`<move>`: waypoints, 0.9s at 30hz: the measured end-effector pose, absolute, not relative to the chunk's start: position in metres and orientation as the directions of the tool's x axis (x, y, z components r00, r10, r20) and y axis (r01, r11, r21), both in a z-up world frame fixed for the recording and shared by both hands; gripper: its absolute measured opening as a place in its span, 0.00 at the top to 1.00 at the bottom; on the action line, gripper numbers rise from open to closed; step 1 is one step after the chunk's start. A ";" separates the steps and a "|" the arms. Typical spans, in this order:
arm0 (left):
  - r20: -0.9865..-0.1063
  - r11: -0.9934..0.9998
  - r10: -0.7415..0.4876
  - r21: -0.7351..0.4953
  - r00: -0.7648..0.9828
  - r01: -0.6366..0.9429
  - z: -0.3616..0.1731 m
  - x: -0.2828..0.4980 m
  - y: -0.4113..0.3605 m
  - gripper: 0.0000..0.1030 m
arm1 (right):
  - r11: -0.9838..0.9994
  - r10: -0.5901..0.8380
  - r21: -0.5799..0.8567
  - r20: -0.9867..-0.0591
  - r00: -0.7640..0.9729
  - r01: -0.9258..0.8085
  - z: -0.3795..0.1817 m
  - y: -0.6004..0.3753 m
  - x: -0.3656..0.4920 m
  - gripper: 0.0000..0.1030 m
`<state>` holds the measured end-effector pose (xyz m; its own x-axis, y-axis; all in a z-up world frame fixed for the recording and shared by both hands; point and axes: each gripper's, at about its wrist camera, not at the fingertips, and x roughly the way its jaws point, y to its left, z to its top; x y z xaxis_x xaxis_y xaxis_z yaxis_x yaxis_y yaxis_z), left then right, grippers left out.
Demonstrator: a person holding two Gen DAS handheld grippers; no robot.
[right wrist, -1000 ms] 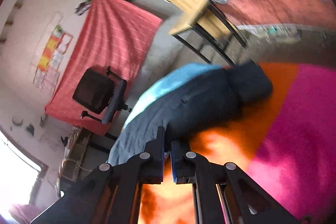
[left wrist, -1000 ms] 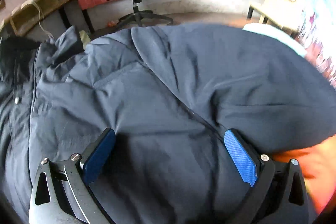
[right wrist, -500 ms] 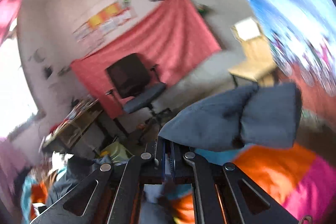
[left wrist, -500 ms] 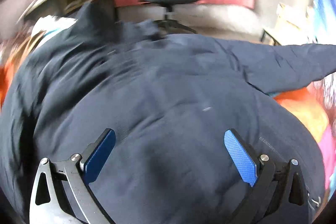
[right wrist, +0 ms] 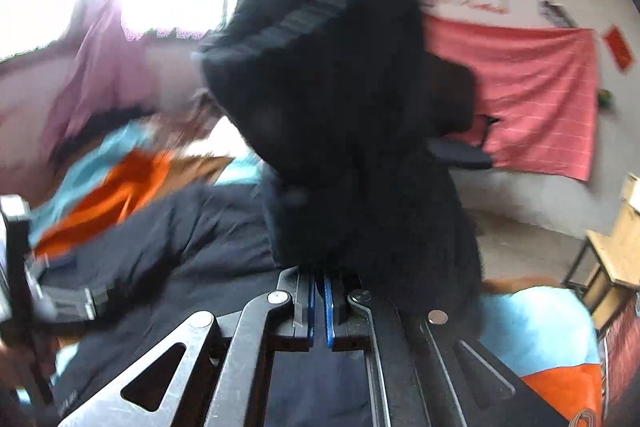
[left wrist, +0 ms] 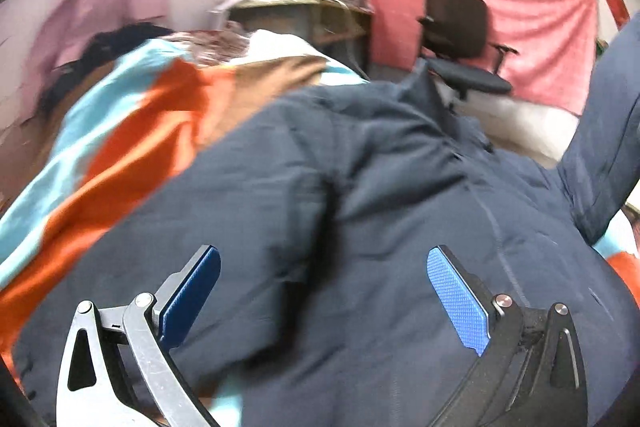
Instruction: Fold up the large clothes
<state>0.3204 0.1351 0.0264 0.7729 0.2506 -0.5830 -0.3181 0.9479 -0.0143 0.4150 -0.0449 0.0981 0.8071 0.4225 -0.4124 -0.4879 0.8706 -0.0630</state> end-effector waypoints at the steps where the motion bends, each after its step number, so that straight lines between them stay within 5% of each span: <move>1: -0.575 0.943 0.261 -0.020 0.776 -0.332 0.028 0.312 0.141 0.01 | 0.858 0.423 -0.082 -0.449 0.787 -0.507 0.087 -0.030 0.416 0.96; 8: -0.570 0.922 0.254 -0.102 0.781 -0.374 0.026 0.287 0.167 0.01 | 0.768 0.348 -0.137 -0.731 0.587 -0.626 -0.002 0.044 0.424 0.91; 12: -0.587 0.918 0.178 -0.191 0.790 -0.349 0.020 0.294 0.170 0.01 | 0.733 0.359 -0.108 -0.776 0.518 -0.671 -0.023 0.040 0.423 0.76; 14: -0.585 0.923 0.138 -0.217 0.799 -0.318 0.020 0.300 0.166 0.01 | 0.734 0.421 -0.019 -0.771 0.477 -0.679 -0.013 0.022 0.427 0.63; 16: -0.584 0.934 0.102 -0.224 0.805 -0.280 0.020 0.310 0.160 0.01 | 0.745 0.460 0.039 -0.752 0.471 -0.665 -0.003 -0.002 0.435 0.35; 24: -0.704 0.972 0.039 -0.137 0.709 -0.190 -0.016 0.378 0.117 0.01 | 0.941 0.301 0.106 -0.692 0.656 -0.320 0.018 -0.104 0.511 0.35; 27: -0.760 0.982 0.069 -0.060 0.646 -0.177 -0.039 0.389 0.105 0.01 | 0.973 0.228 0.135 -0.708 0.669 -0.188 0.005 -0.130 0.553 0.51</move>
<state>0.3892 0.1049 -0.0390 0.6459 0.0695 -0.7603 -0.1768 0.9824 -0.0604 0.5532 -0.1299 0.0051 0.6686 0.2279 -0.7078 -0.1881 0.9728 0.1355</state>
